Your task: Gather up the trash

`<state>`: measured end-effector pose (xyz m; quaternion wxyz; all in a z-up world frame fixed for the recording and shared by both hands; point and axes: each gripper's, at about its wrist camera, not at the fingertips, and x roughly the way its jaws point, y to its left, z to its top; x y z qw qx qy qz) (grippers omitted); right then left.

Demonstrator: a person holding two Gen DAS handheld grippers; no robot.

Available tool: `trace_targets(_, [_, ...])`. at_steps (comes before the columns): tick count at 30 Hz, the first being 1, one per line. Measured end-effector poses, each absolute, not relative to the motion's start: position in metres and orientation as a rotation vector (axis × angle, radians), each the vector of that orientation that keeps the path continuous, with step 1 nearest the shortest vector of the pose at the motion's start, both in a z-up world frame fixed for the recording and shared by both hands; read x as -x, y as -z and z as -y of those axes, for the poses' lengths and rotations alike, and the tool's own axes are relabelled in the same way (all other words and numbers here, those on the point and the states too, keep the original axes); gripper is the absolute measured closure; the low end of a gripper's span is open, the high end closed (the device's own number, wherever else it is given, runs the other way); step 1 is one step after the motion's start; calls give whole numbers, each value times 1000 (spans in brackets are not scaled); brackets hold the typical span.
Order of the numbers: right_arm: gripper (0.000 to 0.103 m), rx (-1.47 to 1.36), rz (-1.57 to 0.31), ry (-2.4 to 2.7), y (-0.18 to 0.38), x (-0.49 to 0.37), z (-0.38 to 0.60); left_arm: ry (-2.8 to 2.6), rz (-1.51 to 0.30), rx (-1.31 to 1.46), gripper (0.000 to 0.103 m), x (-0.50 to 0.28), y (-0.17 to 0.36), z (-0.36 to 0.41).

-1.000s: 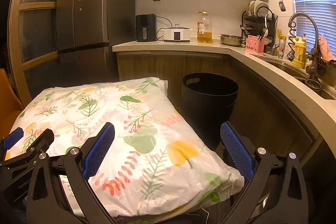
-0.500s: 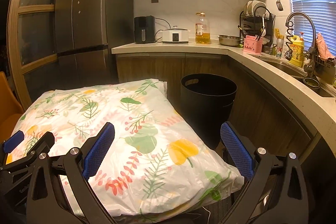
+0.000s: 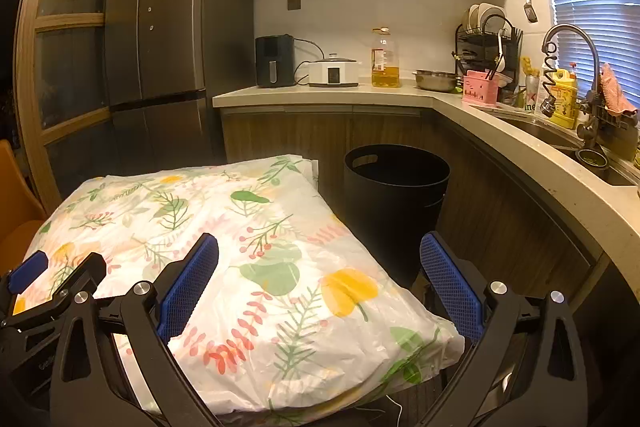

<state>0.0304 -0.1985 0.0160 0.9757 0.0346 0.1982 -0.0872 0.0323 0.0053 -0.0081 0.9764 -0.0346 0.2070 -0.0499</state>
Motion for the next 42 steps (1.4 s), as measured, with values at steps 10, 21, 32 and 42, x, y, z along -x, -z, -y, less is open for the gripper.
trace_targets(10, [6,-67,-392,178,-18,-29,198,112,-408,69,6,-32,6,-5])
trace_targets(21, [6,-66,-387,177,-20,-30,197,112,-394,71,6,-31,2,-6])
trace_targets(32, [6,-65,-386,175,-21,-30,196,113,-389,71,6,-30,1,-7])
trace_targets(42, [6,-63,-386,173,-22,-31,195,112,-388,71,6,-30,0,-7])
